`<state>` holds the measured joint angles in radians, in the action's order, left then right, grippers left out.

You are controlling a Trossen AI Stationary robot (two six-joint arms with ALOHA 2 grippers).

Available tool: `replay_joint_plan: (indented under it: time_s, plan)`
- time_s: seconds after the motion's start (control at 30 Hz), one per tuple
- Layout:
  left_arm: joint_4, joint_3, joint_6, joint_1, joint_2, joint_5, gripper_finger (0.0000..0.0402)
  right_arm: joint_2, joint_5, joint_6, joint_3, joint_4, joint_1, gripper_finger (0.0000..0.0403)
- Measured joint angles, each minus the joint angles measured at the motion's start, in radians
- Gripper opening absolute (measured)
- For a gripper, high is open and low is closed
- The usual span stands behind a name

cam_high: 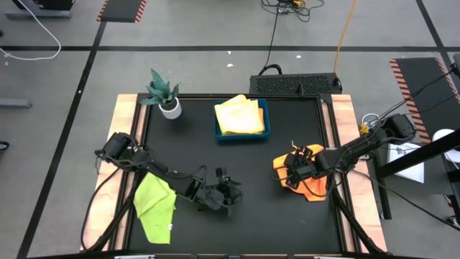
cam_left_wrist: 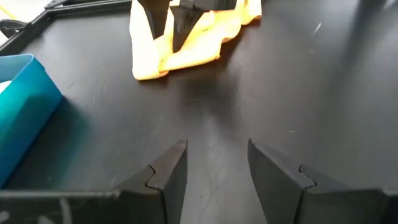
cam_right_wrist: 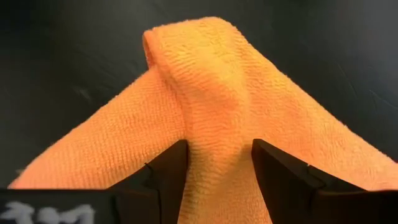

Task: Fold microfiber towels
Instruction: Fold the orange microfiber cloth

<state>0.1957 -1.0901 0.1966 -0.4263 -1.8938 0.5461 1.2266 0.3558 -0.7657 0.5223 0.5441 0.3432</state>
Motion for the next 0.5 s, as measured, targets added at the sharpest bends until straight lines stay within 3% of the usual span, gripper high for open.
replay_joint_plan:
  time_s: [0.23,0.5]
  plan:
    - [0.016,0.000,-0.004,0.000,0.000,-0.007,0.0170,-0.001,0.005,0.019,-0.016,-0.018,-0.020,0.0150]
    - [0.015,0.000,-0.005,0.001,0.000,-0.007,0.0170,-0.007,0.004,0.122,-0.006,-0.126,-0.021,0.0042]
